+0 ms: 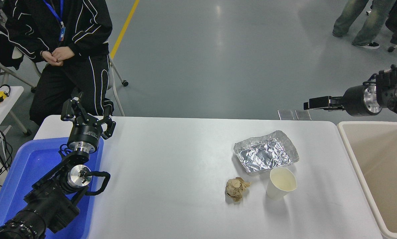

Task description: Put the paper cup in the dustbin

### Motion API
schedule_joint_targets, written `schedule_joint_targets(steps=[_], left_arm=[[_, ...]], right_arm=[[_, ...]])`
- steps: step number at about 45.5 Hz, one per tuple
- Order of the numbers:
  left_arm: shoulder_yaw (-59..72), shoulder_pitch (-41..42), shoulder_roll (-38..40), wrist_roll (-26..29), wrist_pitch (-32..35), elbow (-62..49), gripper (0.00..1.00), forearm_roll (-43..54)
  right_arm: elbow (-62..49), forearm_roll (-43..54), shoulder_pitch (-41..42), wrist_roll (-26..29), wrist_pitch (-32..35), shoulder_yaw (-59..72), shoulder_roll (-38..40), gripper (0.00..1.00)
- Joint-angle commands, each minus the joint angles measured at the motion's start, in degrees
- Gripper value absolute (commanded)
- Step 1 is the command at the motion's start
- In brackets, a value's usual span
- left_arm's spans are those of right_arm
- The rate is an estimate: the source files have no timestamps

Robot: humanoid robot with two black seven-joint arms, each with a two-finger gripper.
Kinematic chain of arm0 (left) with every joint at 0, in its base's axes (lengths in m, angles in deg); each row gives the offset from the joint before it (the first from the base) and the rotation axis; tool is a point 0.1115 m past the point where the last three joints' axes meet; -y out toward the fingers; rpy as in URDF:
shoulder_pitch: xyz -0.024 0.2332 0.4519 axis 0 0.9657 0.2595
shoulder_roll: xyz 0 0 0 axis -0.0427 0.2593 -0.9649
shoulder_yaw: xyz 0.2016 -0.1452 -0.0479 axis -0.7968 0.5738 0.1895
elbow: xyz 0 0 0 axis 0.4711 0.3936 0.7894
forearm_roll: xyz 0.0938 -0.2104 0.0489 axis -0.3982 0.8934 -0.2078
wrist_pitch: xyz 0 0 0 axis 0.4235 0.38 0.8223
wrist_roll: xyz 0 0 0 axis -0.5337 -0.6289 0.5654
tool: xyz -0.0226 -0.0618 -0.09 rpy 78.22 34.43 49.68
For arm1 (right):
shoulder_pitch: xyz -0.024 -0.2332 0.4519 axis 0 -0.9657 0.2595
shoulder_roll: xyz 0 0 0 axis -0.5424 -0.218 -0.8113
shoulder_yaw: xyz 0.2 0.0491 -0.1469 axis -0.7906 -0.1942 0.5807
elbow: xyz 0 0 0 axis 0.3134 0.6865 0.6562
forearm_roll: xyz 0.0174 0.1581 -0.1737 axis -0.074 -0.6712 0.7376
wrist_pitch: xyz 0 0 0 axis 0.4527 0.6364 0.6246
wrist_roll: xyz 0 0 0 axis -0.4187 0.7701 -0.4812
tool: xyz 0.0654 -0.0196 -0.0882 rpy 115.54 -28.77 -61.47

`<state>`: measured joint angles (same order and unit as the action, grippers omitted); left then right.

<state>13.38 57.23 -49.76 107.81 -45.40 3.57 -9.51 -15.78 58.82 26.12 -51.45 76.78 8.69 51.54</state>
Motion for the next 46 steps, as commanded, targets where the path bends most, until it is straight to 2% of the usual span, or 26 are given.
schedule_joint_targets(steps=[1, 17, 35, 46], left_arm=[[0.0, 0.0, 0.0, 0.0, 0.0, 0.0, 1.0, 0.0], [0.0, 0.0, 0.0, 0.0, 0.0, 0.0, 1.0, 0.0], [0.0, 0.0, 0.0, 0.0, 0.0, 0.0, 1.0, 0.0], [0.0, 0.0, 0.0, 0.0, 0.0, 0.0, 1.0, 0.0]], right_arm=[[0.19, 4.53, 0.22, -0.01, 1.29, 0.88, -3.11, 0.99], [3.18, 7.87, 0.49, -0.09, 1.64, 3.07, -9.18, 0.99], [12.4, 13.05, 1.72, -0.18, 1.64, 3.25, -8.13, 0.99], [13.2, 15.87, -3.11, -0.18, 1.37, 3.16, -7.95, 0.99]])
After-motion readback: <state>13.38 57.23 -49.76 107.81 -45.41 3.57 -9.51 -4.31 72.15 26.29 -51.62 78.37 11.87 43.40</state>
